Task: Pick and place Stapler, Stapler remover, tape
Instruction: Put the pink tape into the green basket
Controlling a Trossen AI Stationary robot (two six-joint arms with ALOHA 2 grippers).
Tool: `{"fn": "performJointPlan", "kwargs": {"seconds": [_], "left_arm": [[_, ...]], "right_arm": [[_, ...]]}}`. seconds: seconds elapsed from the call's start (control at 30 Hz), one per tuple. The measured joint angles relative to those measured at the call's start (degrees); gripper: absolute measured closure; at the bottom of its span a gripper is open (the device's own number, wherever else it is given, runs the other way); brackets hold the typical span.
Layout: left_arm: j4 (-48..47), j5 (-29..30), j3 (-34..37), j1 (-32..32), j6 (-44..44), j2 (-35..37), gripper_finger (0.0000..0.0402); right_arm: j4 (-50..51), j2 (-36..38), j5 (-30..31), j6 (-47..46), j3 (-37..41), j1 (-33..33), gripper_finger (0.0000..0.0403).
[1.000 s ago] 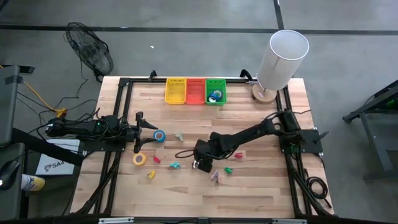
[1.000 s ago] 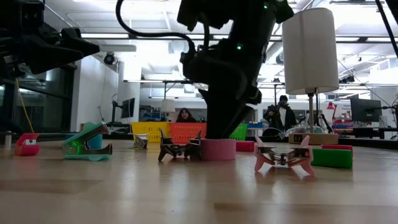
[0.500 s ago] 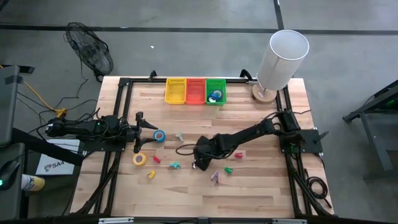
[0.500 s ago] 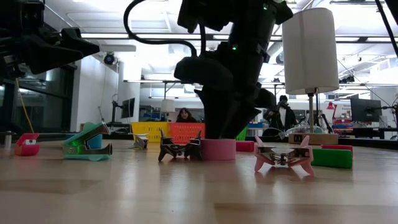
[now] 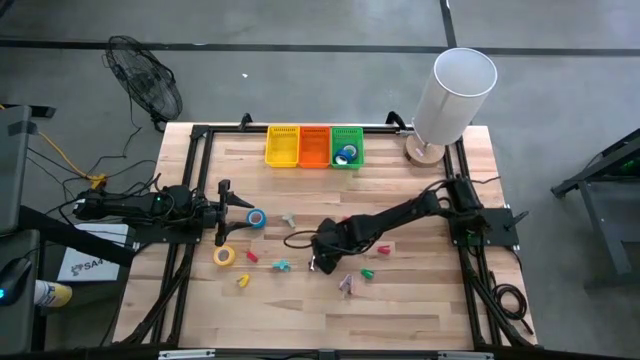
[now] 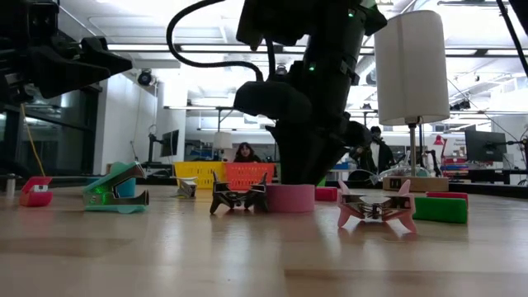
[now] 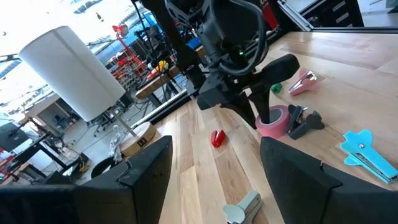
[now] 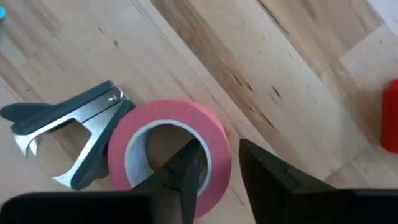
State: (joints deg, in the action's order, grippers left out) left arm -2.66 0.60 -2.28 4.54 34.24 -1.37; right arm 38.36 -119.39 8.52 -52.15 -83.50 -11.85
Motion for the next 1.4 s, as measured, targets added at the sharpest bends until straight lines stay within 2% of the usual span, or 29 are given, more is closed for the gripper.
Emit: {"fn": "performJointPlan", "kwargs": {"seconds": [0.23,0.4,0.67,1.0,1.23,1.4], "left_arm": [[0.0,0.0,0.0,0.0,0.0,0.0,0.0163],[0.0,0.0,0.0,0.0,0.0,0.0,0.0163],[0.0,0.0,0.0,0.0,0.0,0.0,0.0163],[0.0,0.0,0.0,0.0,0.0,0.0,0.0163],[0.0,0.0,0.0,0.0,0.0,0.0,0.0163],[0.0,0.0,0.0,0.0,0.0,0.0,0.0163]], "right_arm": [[-0.2,0.0,0.0,4.3,0.0,1.0,0.0371],[-0.5,0.5,0.6,7.5,0.0,2.0,0.0371],[0.8,4.3,6.4,11.8,0.0,4.8,0.0371],[6.7,7.3,16.9,15.6,0.0,10.1,0.0371],[10.0,7.6,27.7,19.2,0.0,14.9,0.0371],[10.2,7.6,33.2,22.6,0.0,18.5,0.0371]]}}
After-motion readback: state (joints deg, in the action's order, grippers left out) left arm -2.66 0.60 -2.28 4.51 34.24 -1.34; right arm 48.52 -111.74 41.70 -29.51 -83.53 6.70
